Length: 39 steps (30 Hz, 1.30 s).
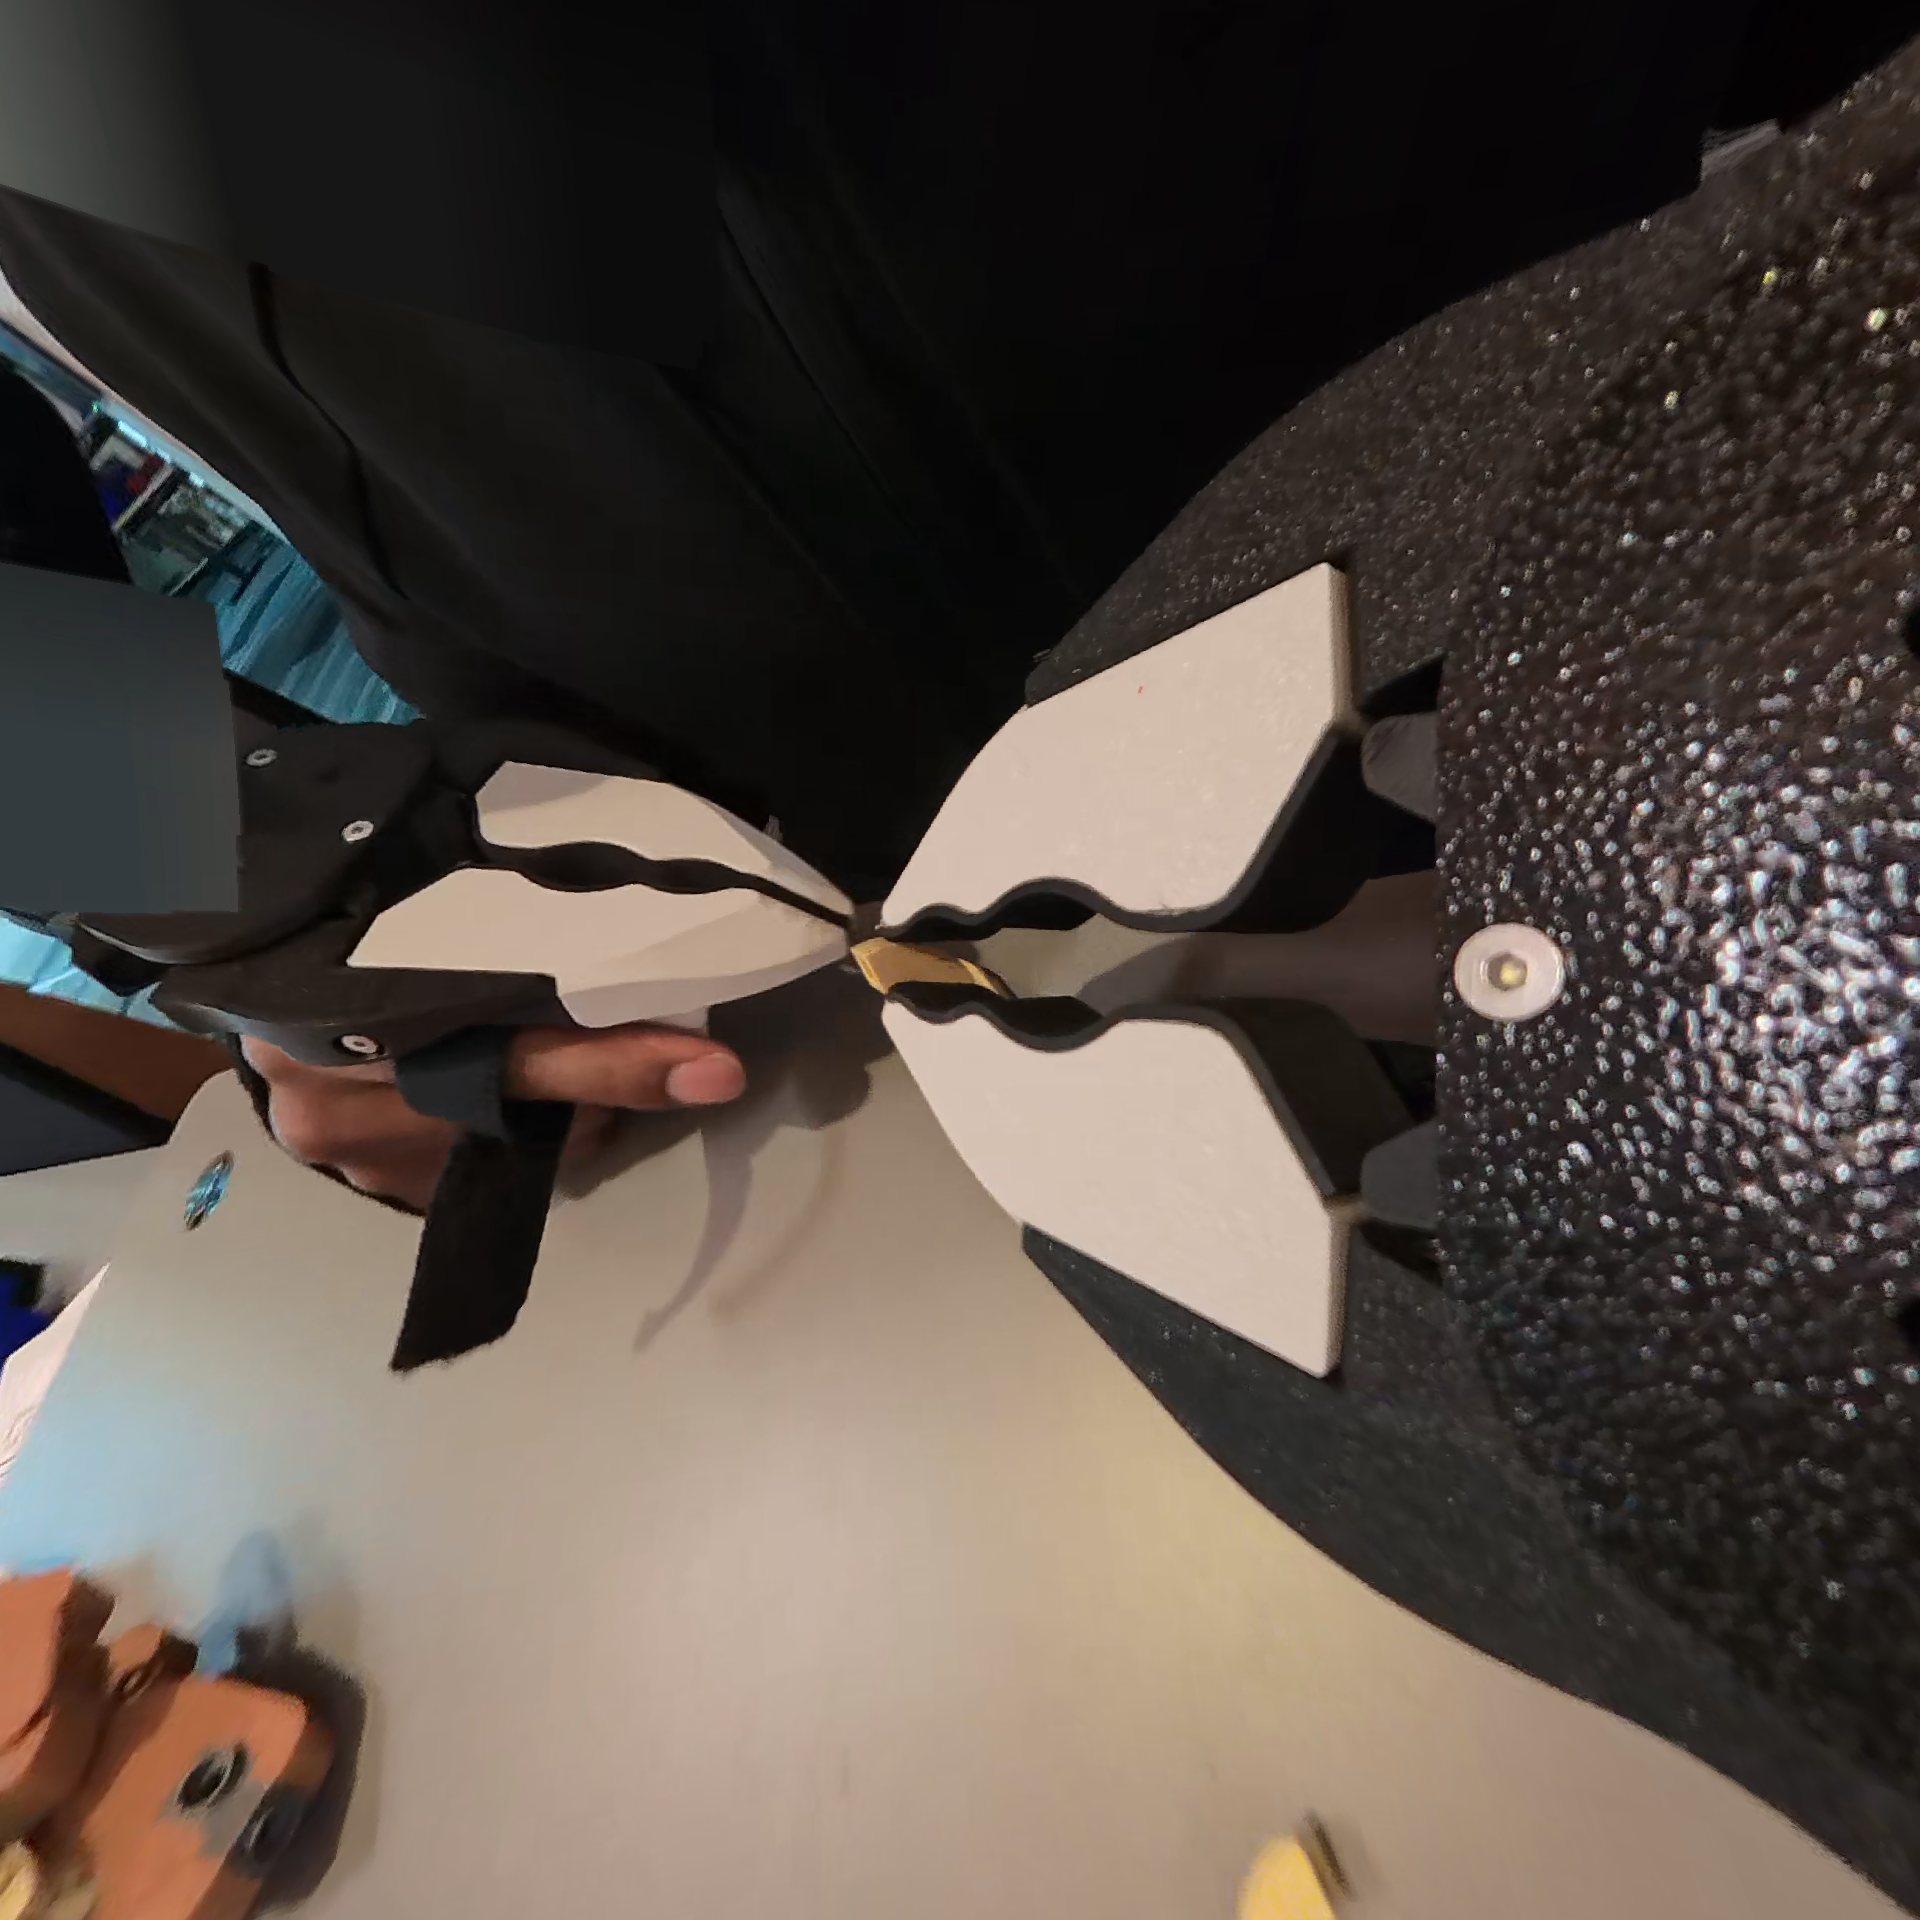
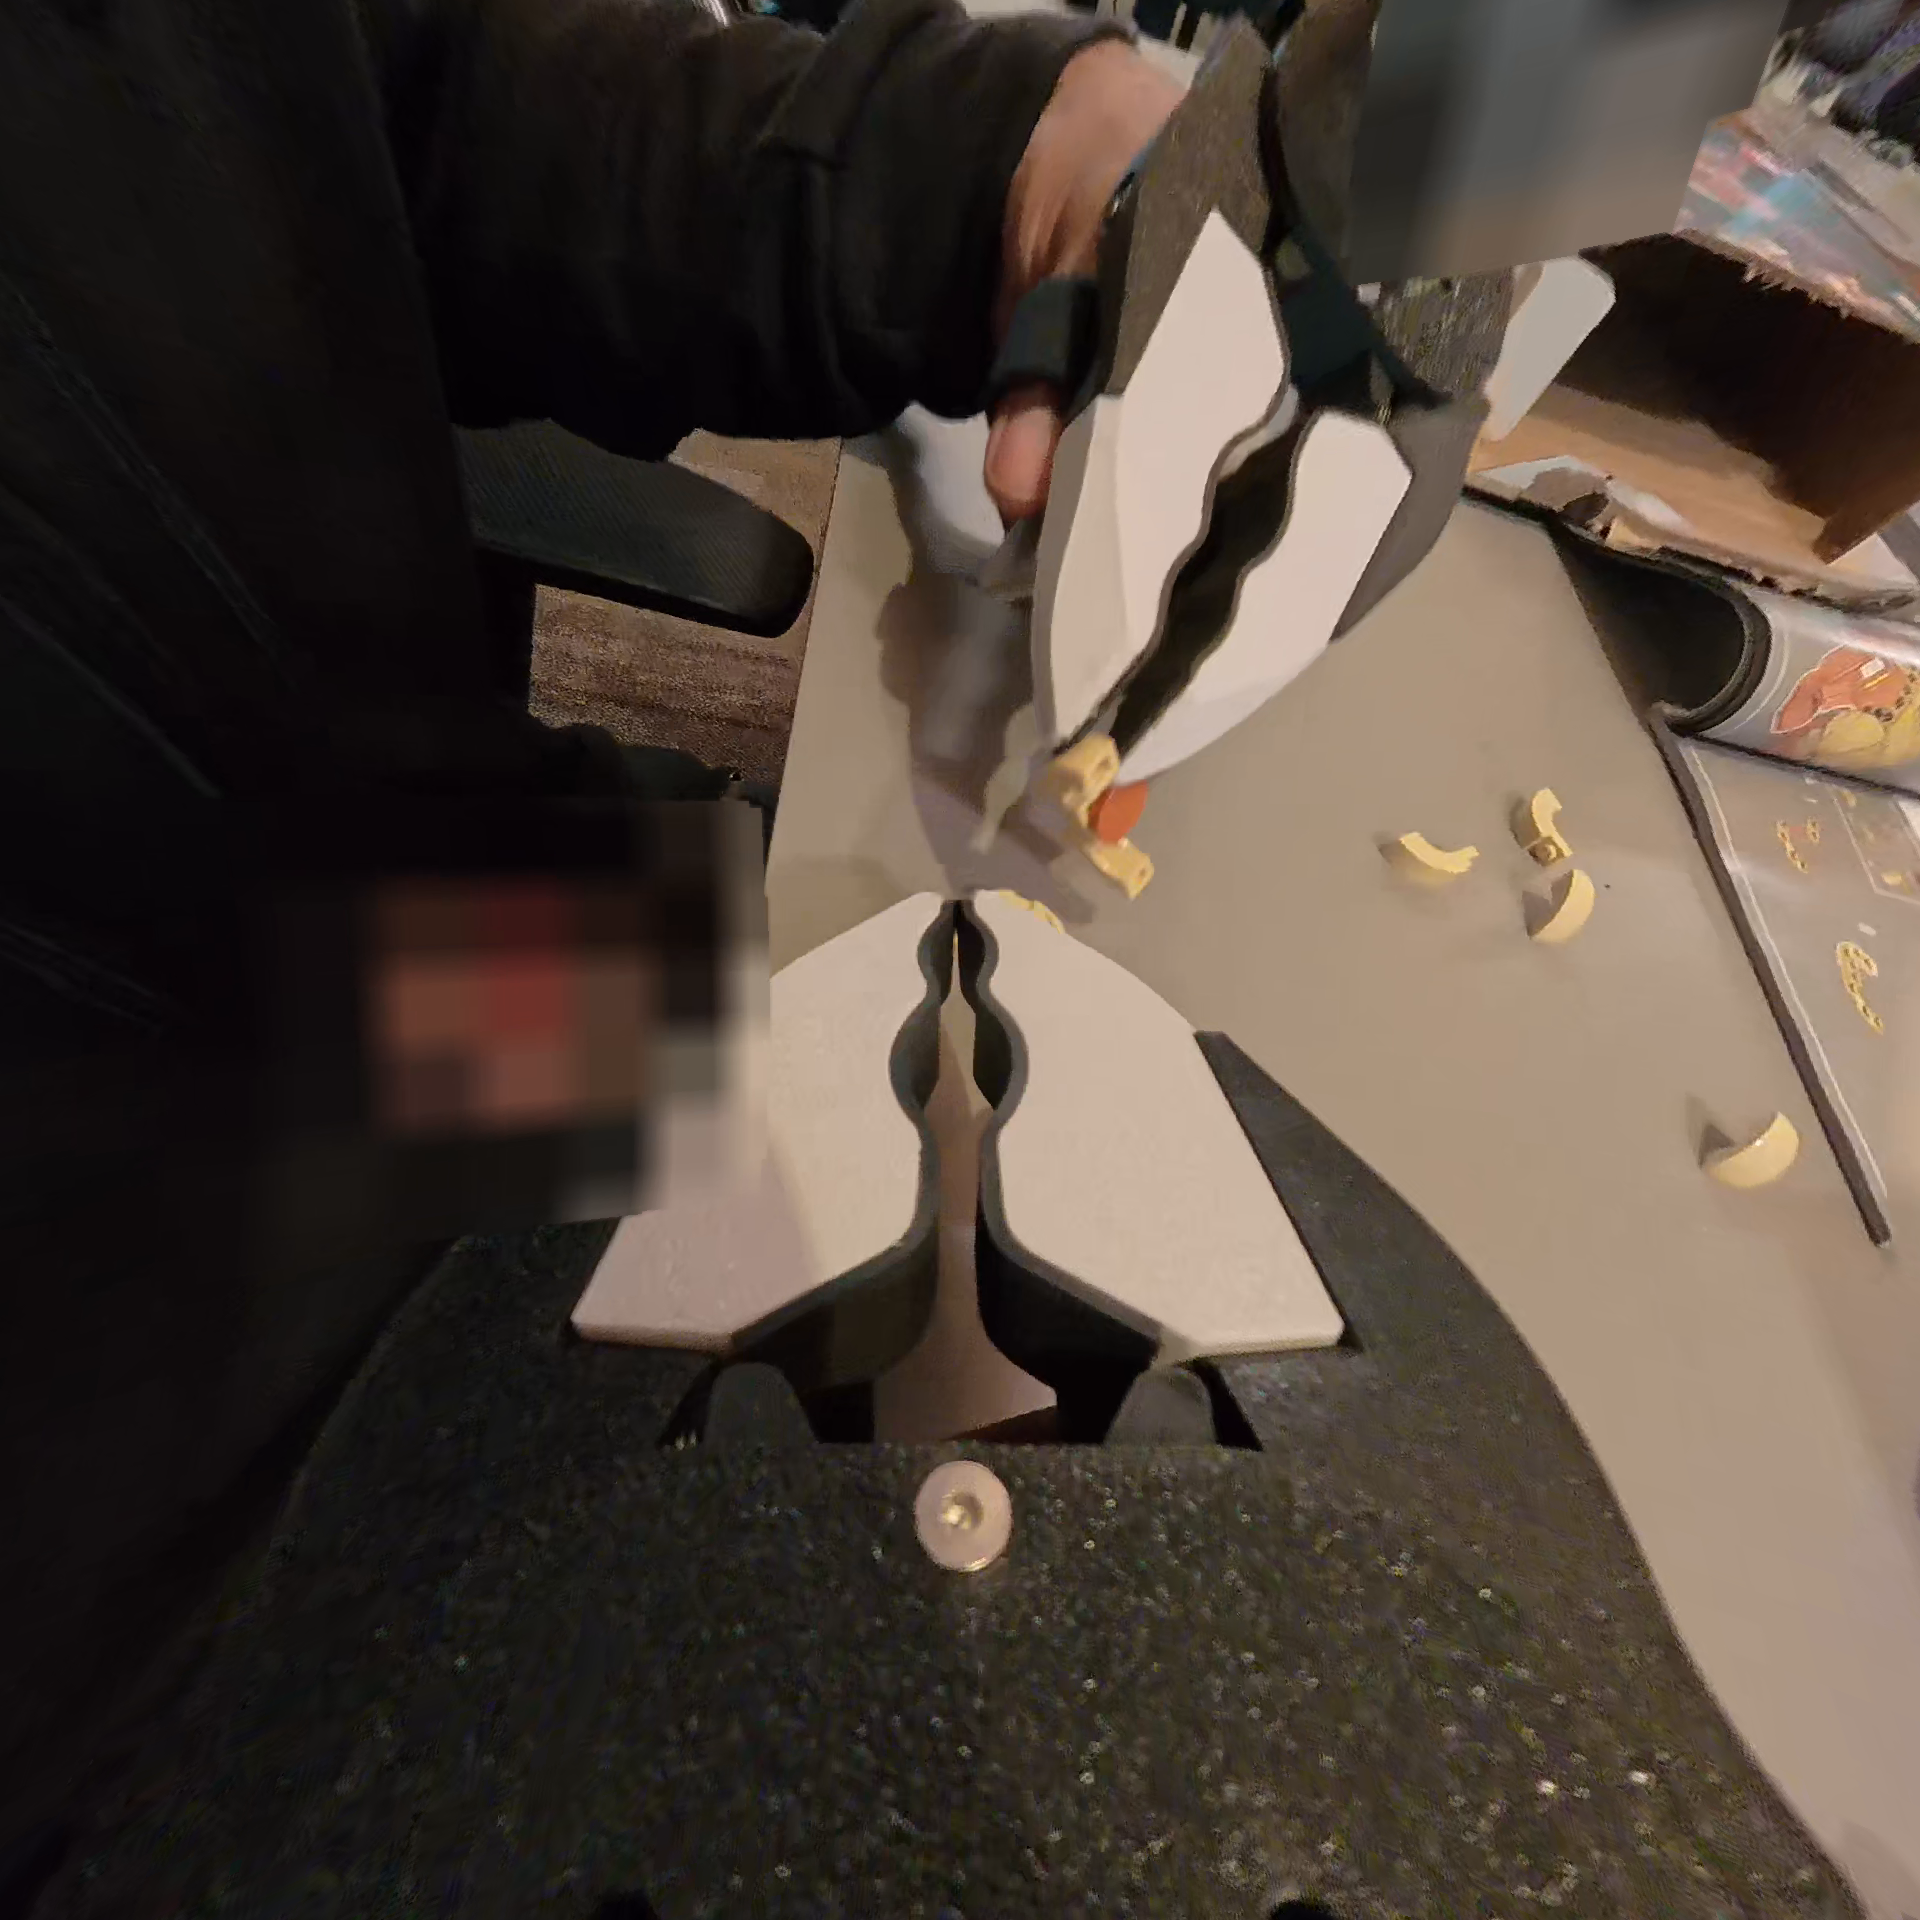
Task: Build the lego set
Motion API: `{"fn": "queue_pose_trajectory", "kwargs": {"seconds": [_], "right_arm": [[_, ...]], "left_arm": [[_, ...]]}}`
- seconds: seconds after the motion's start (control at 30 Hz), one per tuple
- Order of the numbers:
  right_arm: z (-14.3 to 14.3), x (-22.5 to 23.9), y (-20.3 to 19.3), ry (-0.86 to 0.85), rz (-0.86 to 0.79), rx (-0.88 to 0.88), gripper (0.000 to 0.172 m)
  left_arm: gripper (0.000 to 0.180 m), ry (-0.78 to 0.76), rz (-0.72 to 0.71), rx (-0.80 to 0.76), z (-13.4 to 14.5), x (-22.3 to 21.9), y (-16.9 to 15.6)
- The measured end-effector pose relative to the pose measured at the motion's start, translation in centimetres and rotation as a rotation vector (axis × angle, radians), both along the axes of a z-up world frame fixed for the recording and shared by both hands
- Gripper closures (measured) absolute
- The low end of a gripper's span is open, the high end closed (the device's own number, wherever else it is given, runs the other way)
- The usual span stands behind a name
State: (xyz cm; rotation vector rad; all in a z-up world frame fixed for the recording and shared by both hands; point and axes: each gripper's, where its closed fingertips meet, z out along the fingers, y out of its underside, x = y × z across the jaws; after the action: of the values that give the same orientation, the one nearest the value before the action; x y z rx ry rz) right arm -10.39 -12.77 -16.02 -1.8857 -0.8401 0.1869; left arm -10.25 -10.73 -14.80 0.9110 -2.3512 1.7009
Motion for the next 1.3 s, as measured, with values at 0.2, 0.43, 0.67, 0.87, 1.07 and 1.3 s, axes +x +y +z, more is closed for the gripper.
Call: {"fn": "queue_pose_trajectory", "kwargs": {"seconds": [0.2, 0.43, 0.67, 0.87, 1.07, 1.3], "right_arm": [[-2.3, 0.6, -0.6, -0.092, -0.032, -0.151, 0.163], [-3.1, 0.0, 1.1, -0.050, -0.139, -0.275, 0.132], [-3.9, 0.2, 2.1, -0.082, -0.233, -0.359, 0.159], [-3.9, 1.5, 2.0, -0.153, -0.174, -0.350, 0.164], [-3.9, 1.9, 1.4, -0.138, -0.138, -0.339, 0.164], [-3.6, 1.7, 1.5, -0.099, -0.117, -0.319, 0.164]], "left_arm": [[0.174, -0.028, 0.000, 0.147, -1.4, -1.1, 0.9], [0.174, -0.094, 0.033, 0.241, -2.6, -1.2, 0.6], [0.174, -0.183, 0.068, 0.352, -3.1, -1.3, 0.8], [0.167, -0.193, 0.139, 0.360, -2.7, -1.2, 1.2], [0.148, -0.141, 0.403, 0.266, -1.8, -0.6, 2.4], [0.127, -0.061, 0.460, 0.502, -4.9, -0.3, 2.2]]}}
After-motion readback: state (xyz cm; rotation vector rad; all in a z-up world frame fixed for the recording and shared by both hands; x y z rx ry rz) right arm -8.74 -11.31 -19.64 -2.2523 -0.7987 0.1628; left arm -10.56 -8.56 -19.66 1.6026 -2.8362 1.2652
